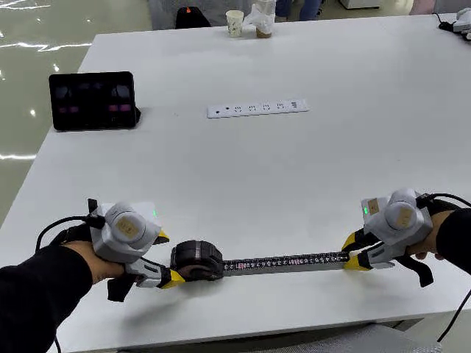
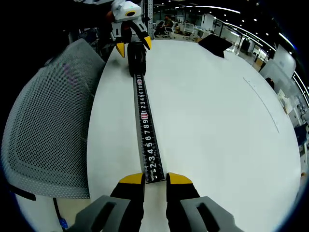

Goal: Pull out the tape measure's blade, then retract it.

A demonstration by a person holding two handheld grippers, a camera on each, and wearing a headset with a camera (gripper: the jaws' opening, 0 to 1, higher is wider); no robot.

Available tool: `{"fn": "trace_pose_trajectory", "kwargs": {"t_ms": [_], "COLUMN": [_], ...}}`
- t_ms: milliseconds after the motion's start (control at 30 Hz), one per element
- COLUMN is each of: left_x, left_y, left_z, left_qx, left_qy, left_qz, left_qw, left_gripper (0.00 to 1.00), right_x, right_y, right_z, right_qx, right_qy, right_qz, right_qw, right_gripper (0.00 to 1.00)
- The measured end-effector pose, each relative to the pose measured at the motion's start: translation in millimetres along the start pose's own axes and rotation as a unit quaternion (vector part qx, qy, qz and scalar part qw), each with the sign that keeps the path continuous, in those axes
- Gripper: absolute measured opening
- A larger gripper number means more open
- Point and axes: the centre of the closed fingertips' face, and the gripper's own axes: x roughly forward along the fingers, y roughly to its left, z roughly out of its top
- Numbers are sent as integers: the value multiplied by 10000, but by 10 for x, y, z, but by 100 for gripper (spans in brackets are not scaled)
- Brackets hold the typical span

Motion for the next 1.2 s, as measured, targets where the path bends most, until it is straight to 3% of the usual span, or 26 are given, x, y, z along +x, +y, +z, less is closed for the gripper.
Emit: {"fn": "trace_pose_trajectory", "kwargs": {"t_ms": [200,300,367,533,700,800,833,1000,1067,1200], "left_x": [-46,-71,-87,-142,-178,-216,-231,-307,-334,-407], "left_y": [26,46,52,61,77,117,134,182,213,209], "left_z": [-28,-56,-65,-73,-176,-225,-243,-345,-409,-448], "left_qx": [-183,-380,-464,-825,-1138,-1414,-1573,-2005,-2081,-2137], "left_qy": [-130,-195,-249,-521,-609,-737,-808,-994,-997,-1035], "left_qz": [87,162,200,307,448,596,659,904,1010,1160], "left_qw": [9997,9990,9984,9948,9906,9854,9820,9704,9678,9644], "left_gripper": [54,60,59,60,62,64,65,69,71,73], "right_x": [-67,-75,-83,-120,-193,-239,-267,-333,-356,-377], "right_y": [-46,-63,-71,-59,-28,-22,1,-21,-35,1], "right_z": [47,99,88,72,75,74,85,-18,-76,-128], "right_qx": [274,646,767,1264,1548,1766,1829,2030,2269,2373], "right_qy": [-200,-482,-529,-786,-992,-1183,-1213,-1240,-1235,-1277], "right_qz": [-242,-482,-608,-870,-1151,-1332,-1404,-1655,-1795,-1853], "right_qw": [9991,9956,9938,9850,9762,9680,9655,9571,9492,9450], "right_gripper": [17,20,20,25,27,29,30,36,41,48]}}
